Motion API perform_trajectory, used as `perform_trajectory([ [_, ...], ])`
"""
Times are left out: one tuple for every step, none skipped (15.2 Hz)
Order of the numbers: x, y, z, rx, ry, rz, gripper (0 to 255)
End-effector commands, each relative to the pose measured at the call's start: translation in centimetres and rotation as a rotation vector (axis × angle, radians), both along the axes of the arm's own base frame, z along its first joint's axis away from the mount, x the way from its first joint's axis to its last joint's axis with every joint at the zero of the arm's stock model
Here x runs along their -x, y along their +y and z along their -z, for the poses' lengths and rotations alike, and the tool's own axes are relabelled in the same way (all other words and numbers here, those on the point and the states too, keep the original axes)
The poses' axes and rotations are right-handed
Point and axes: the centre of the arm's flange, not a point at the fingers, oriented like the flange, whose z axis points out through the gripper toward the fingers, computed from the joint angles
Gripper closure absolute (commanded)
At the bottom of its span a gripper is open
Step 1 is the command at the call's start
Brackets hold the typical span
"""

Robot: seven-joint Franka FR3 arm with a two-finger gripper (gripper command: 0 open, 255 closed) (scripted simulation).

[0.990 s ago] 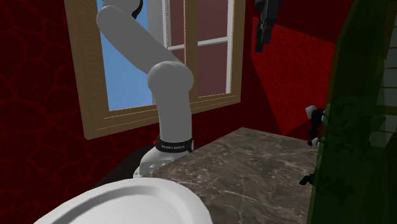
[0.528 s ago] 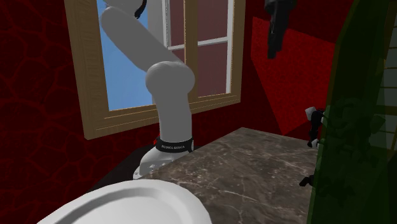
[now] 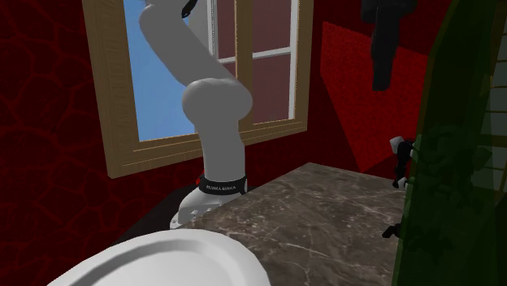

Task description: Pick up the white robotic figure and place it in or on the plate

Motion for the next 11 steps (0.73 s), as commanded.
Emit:
perform_trajectory([
  [0.3, -2.4, 1.2, -0.008, -0.024, 0.052, 0],
  [0.4, -3.7, 1.8, -0.012, -0.035, 0.077, 0],
  [0.4, -4.9, 2.3, -0.016, -0.046, 0.102, 0],
  [0.5, -6.2, 2.9, -0.020, -0.056, 0.127, 0],
  [0.7, -7.4, 3.5, -0.024, -0.067, 0.153, 0],
  [0.8, -8.6, 4.1, -0.028, -0.078, 0.178, 0],
  [1.0, -9.8, 4.7, -0.032, -0.089, 0.203, 0],
  [1.2, -11.0, 5.3, -0.037, -0.100, 0.228, 0],
  [1.3, -11.2, 5.4, -0.037, -0.101, 0.231, 0],
  [1.2, -11.2, 5.9, -0.037, -0.101, 0.231, 0],
  [1.1, -11.2, 6.4, -0.037, -0.101, 0.231, 0],
])
